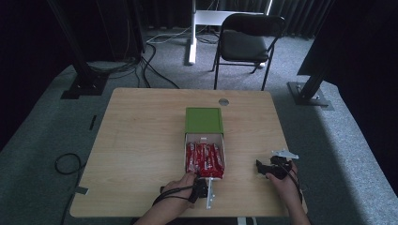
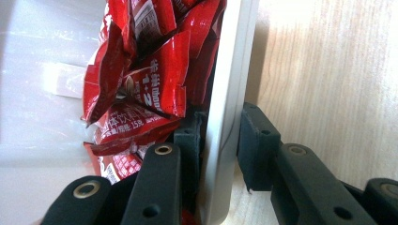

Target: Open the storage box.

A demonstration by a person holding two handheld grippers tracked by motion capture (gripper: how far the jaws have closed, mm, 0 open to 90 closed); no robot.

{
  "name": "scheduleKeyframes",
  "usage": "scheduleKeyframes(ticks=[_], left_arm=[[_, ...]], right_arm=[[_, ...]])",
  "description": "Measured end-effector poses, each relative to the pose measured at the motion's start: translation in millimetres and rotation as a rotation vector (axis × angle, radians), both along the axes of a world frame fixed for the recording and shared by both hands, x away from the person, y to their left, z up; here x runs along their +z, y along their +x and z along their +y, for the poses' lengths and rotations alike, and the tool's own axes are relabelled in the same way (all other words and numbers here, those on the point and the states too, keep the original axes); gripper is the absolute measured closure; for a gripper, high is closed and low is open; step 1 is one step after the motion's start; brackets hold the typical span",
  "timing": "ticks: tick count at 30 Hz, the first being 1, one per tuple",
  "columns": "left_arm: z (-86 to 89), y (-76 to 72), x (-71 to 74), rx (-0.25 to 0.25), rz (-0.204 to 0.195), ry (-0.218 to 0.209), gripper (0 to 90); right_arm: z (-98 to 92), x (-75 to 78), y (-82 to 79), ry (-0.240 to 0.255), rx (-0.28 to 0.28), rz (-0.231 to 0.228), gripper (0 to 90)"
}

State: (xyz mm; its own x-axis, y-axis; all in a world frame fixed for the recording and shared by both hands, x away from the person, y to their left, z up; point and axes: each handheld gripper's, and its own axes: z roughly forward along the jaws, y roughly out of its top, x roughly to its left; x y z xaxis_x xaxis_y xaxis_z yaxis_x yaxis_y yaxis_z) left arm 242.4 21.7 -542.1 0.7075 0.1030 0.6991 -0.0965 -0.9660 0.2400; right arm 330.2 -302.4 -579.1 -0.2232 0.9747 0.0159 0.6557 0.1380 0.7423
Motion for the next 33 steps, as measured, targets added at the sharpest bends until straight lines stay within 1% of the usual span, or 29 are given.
scheduleKeyframes(ticks=[2,4,5,6,7,8,9,10,12,14,15,16,17,18,19,20,21,22,23,24,25,26,28,29,31,32,33], left_arm=[[0.1,-0.7,0.7,0.001,0.004,0.0,72.4],[0.6,-0.6,0.8,0.003,0.01,-0.011,71.5],[1.3,-0.4,1.6,0.008,0.02,-0.028,70.9],[1.6,-0.2,2.3,0.009,0.028,-0.033,69.3],[2.1,-0.3,3.2,0.015,0.044,-0.053,68.7],[2.9,-0.2,4.2,0.014,0.051,-0.058,68.6],[3.6,-0.4,4.7,0.012,0.071,-0.066,67.0],[3.9,-0.8,5.2,0.011,0.085,-0.076,63.0],[5.9,-2.1,8.3,0.007,0.103,-0.094,62.7],[8.1,-3.7,12.7,0.008,0.13,-0.122,62.7],[9.5,-4.8,15.0,0.001,0.136,-0.122,62.7],[10.3,-5.4,16.6,0.002,0.145,-0.134,62.7],[11.7,-6.3,18.5,0.003,0.158,-0.157,62.7],[13.0,-7.3,20.6,0.0,0.161,-0.15,62.7],[13.7,-8.3,22.7,-0.001,0.169,-0.169,62.7],[14.4,-9.7,25.4,-0.001,0.177,-0.178,62.7],[15.2,-11.1,27.9,-0.007,0.177,-0.177,62.7],[15.8,-12.0,30.1,-0.009,0.179,-0.187,62.7],[16.7,-13.4,33.5,-0.011,0.188,-0.211,62.7],[17.8,-14.7,36.4,-0.018,0.192,-0.216,62.7],[18.7,-15.5,39.1,-0.024,0.19,-0.238,62.7],[19.5,-16.0,42.1,-0.021,0.198,-0.264,62.7],[21.9,-15.9,46.8,-0.029,0.203,-0.28,62.7],[23.6,-15.2,50.1,-0.03,0.206,-0.302,62.7],[26.6,-13.6,55.5,-0.037,0.204,-0.328,62.7],[28.0,-12.4,58.0,-0.036,0.204,-0.352,62.7],[29.8,-11.1,60.7,-0.035,0.208,-0.365,62.7]], right_arm=[[0.0,0.0,0.0,0.0,0.0,0.0,12.0],[0.0,0.0,0.0,0.0,0.0,0.0,12.0],[0.0,0.0,0.0,0.0,0.0,0.0,12.0],[0.0,0.0,0.0,0.0,0.0,0.0,12.0],[0.0,0.0,0.0,0.0,0.0,0.0,12.0],[0.0,0.0,0.0,0.0,0.0,0.0,12.0],[0.0,0.0,0.0,0.0,0.0,0.0,12.0],[0.0,0.0,0.0,0.0,0.0,0.0,12.0],[0.0,0.0,0.0,0.0,0.0,0.0,12.0],[0.0,0.0,0.0,0.0,0.0,0.0,12.0],[0.0,0.0,0.0,0.0,0.0,0.0,12.0],[0.0,0.0,0.0,0.0,0.0,0.0,12.0],[0.0,0.0,0.0,0.0,0.0,0.0,12.0],[0.0,0.0,0.0,0.0,0.0,0.0,12.0],[0.0,0.0,0.0,0.0,0.0,0.0,12.0],[0.0,0.0,0.0,0.0,0.0,0.0,12.0],[0.0,0.0,0.0,0.0,0.0,0.0,12.0],[0.0,0.0,0.0,0.0,0.0,0.0,12.0],[0.0,0.0,0.0,0.0,0.0,0.0,12.0],[0.0,0.0,0.0,0.0,0.0,0.0,12.0],[0.0,0.0,0.0,0.0,0.0,0.0,12.0],[0.0,0.0,0.0,0.0,0.0,0.0,12.0],[0.0,0.0,0.0,0.0,0.0,0.0,12.0],[0.0,0.0,0.0,0.0,0.0,0.0,12.0],[0.0,0.0,0.0,0.0,0.0,0.0,12.0],[0.0,0.0,0.0,0.0,0.0,0.0,12.0],[0.0,0.0,0.0,0.0,0.0,0.0,12.0]])
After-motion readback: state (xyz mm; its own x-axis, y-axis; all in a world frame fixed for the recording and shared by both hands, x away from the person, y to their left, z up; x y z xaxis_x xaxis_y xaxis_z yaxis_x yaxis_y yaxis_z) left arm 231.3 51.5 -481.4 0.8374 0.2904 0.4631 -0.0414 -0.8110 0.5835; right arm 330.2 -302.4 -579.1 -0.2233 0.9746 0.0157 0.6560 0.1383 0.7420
